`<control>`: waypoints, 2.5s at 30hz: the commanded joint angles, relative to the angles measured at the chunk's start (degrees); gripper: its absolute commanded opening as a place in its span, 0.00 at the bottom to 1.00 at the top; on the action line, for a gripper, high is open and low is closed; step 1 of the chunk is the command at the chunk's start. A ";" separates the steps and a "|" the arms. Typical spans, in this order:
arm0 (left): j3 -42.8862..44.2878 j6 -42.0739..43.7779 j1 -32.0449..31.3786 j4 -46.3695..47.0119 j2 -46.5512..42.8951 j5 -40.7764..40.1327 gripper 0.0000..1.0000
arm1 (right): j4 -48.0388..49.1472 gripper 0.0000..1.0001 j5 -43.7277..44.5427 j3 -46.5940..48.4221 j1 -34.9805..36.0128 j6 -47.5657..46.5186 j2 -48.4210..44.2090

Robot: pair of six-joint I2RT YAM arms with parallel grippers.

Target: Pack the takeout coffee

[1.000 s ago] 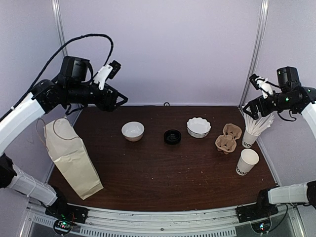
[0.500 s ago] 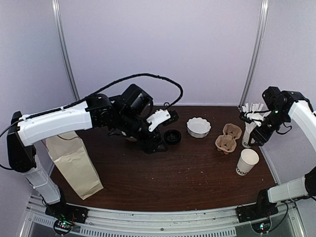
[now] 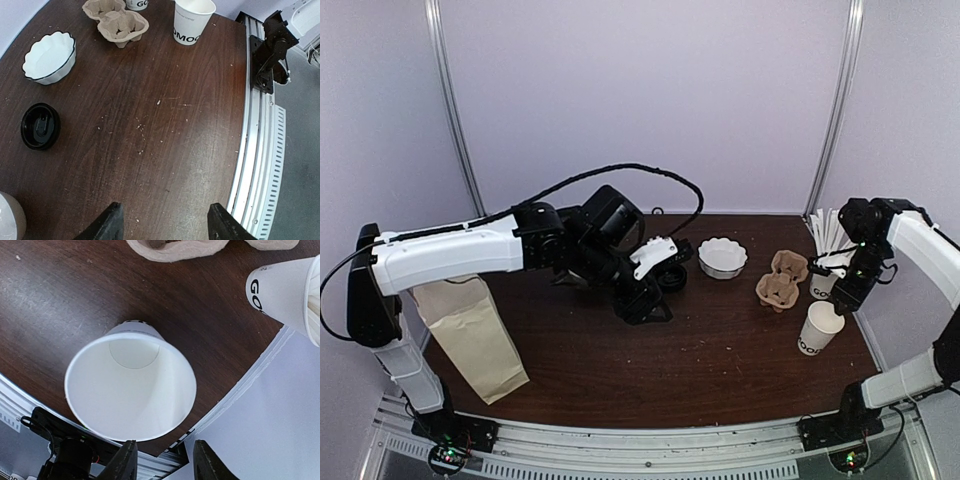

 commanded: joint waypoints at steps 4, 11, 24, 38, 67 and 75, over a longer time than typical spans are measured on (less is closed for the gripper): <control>0.43 -0.88 -1.18 3.06 0.50 1.09 0.61 | 4.87 0.41 5.27 -0.46 -0.45 2.88 2.48; 0.35 -1.34 -1.59 3.34 0.57 2.25 0.61 | 6.93 0.39 2.78 -0.52 -2.32 3.64 5.47; 0.58 -1.89 -1.58 3.76 1.25 2.65 0.61 | 7.70 0.22 -2.81 -3.24 -2.33 2.37 6.60; 0.64 -2.15 -1.58 3.18 0.14 2.35 0.61 | 4.84 0.00 -9.11 -1.14 -2.02 2.24 3.99; -1.41 -12.93 6.91 -4.06 -13.22 -24.90 0.73 | -0.66 0.00 -13.64 26.62 47.57 3.14 25.96; -2.80 -12.28 7.11 -2.75 -18.44 -26.41 0.75 | -1.72 0.00 -15.38 35.16 50.28 2.96 35.63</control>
